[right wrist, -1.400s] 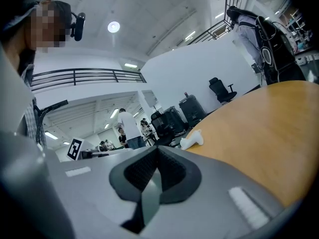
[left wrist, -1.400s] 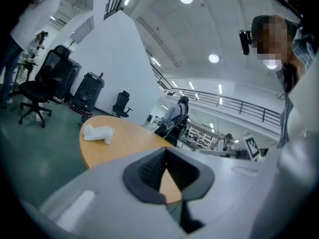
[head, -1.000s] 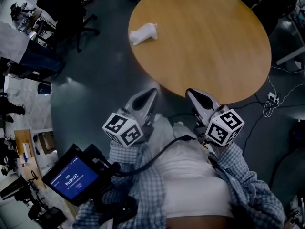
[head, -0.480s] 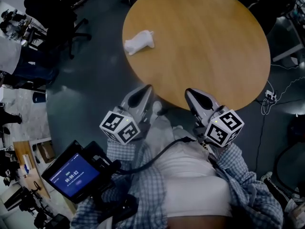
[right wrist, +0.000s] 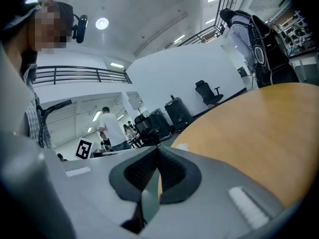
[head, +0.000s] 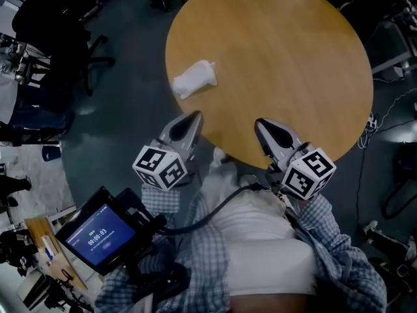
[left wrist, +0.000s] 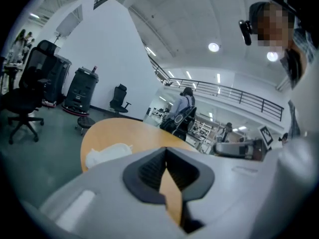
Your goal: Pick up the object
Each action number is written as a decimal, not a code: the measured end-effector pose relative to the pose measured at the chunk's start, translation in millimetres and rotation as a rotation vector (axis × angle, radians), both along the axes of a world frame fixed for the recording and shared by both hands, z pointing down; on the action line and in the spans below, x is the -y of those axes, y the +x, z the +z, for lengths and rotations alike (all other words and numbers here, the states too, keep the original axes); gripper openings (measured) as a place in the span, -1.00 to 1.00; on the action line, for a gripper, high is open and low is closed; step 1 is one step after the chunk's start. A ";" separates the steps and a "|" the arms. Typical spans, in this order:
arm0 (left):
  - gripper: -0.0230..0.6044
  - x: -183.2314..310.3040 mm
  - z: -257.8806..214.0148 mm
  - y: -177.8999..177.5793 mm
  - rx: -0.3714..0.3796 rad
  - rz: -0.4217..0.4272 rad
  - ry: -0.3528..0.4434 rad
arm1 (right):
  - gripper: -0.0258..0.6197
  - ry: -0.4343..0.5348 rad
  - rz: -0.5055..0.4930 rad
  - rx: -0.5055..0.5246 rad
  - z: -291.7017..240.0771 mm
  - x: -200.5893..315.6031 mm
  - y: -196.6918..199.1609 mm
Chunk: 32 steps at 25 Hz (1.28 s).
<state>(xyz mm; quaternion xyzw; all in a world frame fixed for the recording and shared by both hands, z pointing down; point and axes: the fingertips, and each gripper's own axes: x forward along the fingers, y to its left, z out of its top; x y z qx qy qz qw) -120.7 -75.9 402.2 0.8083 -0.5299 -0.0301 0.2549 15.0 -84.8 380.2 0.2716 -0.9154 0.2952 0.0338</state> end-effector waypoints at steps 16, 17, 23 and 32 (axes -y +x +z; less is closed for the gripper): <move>0.32 84.1 98.3 -25.7 0.484 0.396 -0.167 | -0.90 -0.052 0.072 -0.069 32.2 36.5 -31.3; 0.34 86.1 105.6 -28.7 0.519 0.410 -0.183 | -0.90 -0.051 0.072 -0.072 30.8 36.3 -30.5; 0.38 91.0 147.7 -45.5 0.699 0.477 -0.299 | -0.90 -0.051 0.082 -0.086 24.4 34.0 -25.9; 0.39 96.3 165.8 -38.0 0.767 0.540 -0.371 | -0.90 -0.070 0.104 -0.097 10.9 33.3 -10.6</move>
